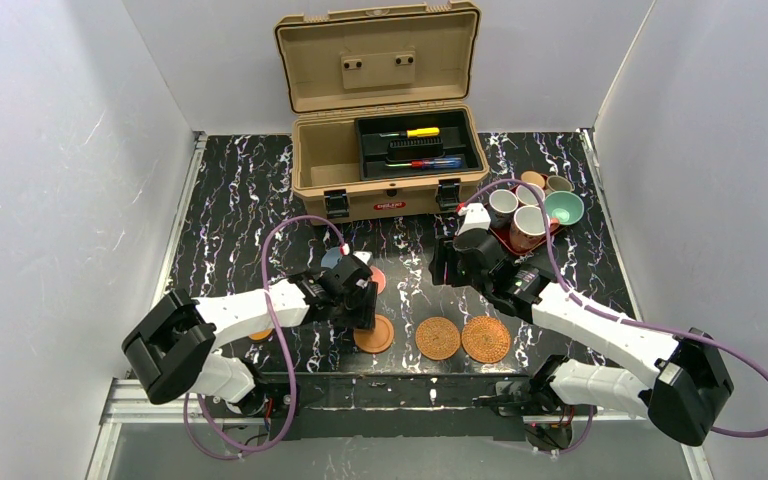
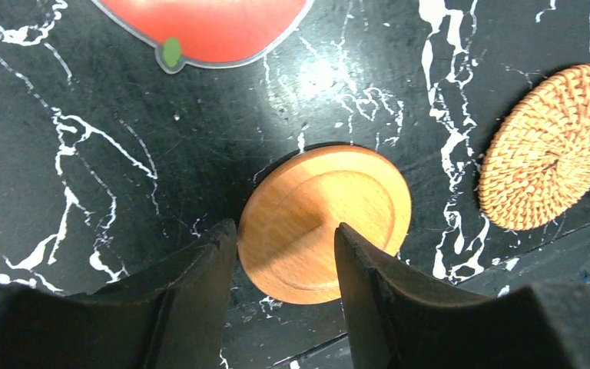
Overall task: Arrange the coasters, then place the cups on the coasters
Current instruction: Move the coaster to the corner of the board.
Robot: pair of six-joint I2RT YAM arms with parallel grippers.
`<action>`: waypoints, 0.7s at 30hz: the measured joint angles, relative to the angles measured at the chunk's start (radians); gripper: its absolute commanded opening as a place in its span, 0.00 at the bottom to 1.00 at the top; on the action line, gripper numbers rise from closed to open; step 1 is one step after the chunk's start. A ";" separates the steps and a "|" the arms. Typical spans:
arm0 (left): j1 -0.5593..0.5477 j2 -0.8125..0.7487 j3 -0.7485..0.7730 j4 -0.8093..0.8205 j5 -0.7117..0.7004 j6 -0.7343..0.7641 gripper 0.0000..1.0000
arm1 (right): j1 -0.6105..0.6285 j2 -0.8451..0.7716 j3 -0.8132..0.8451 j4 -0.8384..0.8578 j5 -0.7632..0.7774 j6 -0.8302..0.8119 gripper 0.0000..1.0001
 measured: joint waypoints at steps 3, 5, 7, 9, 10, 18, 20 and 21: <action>0.000 0.000 -0.003 0.023 0.025 0.004 0.47 | 0.000 0.000 0.000 0.002 0.000 0.000 0.67; 0.000 -0.002 -0.011 0.034 0.041 0.003 0.46 | 0.000 0.000 0.000 0.002 0.000 0.001 0.67; 0.000 -0.007 -0.029 0.044 0.058 0.002 0.46 | 0.000 0.001 0.000 0.002 -0.001 0.003 0.67; 0.000 -0.017 -0.041 0.052 0.072 -0.002 0.45 | 0.000 0.003 0.000 0.002 -0.003 0.004 0.67; 0.000 -0.021 -0.046 0.054 0.076 -0.004 0.45 | 0.000 0.004 0.000 0.003 -0.003 0.005 0.67; -0.011 -0.027 -0.059 0.072 0.110 -0.016 0.44 | -0.001 0.008 -0.002 0.006 -0.005 0.007 0.67; -0.017 -0.021 -0.058 0.082 0.117 -0.016 0.44 | -0.001 0.008 -0.002 0.008 -0.006 0.007 0.67; -0.020 -0.018 -0.058 0.086 0.118 -0.016 0.44 | -0.001 0.008 -0.002 0.011 -0.007 0.007 0.67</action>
